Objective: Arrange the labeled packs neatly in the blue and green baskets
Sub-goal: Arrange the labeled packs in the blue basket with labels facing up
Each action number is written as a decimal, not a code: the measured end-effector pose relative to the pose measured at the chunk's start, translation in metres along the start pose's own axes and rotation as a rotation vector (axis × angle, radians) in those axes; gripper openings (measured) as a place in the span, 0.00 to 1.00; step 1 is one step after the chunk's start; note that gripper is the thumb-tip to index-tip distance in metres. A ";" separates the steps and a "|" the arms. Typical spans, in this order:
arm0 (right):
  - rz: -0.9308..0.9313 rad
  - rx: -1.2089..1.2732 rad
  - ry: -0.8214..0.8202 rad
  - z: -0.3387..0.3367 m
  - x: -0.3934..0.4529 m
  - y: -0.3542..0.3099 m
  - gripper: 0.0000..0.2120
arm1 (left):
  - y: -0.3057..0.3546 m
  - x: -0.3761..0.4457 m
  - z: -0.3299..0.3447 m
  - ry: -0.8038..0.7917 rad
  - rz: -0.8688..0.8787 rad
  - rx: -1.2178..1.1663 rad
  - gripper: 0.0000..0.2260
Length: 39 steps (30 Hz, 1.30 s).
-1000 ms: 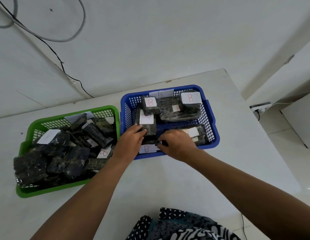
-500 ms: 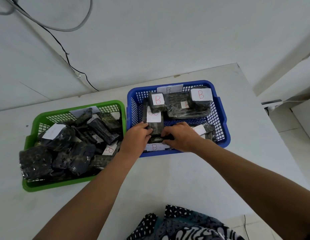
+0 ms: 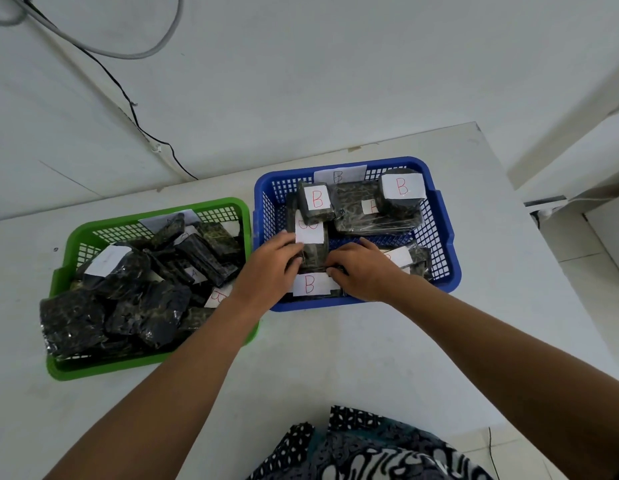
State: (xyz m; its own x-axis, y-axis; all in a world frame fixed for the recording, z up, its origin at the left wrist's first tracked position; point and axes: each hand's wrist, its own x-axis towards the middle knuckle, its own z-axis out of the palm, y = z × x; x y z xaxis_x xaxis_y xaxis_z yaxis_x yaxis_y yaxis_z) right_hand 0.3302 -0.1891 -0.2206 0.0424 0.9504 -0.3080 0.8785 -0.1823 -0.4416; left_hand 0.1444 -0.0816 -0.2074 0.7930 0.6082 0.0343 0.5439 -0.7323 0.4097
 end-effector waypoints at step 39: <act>0.048 0.112 0.358 0.013 0.016 -0.028 0.32 | -0.012 -0.023 0.004 0.226 -0.334 -0.162 0.23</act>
State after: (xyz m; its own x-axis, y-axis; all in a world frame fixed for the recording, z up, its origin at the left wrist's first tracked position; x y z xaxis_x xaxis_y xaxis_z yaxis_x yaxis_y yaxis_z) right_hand 0.2997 -0.1721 -0.2244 0.2631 0.9644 -0.0251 0.8151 -0.2361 -0.5291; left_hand 0.1208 -0.0883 -0.2168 0.4907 0.8688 0.0665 0.6962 -0.4369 0.5695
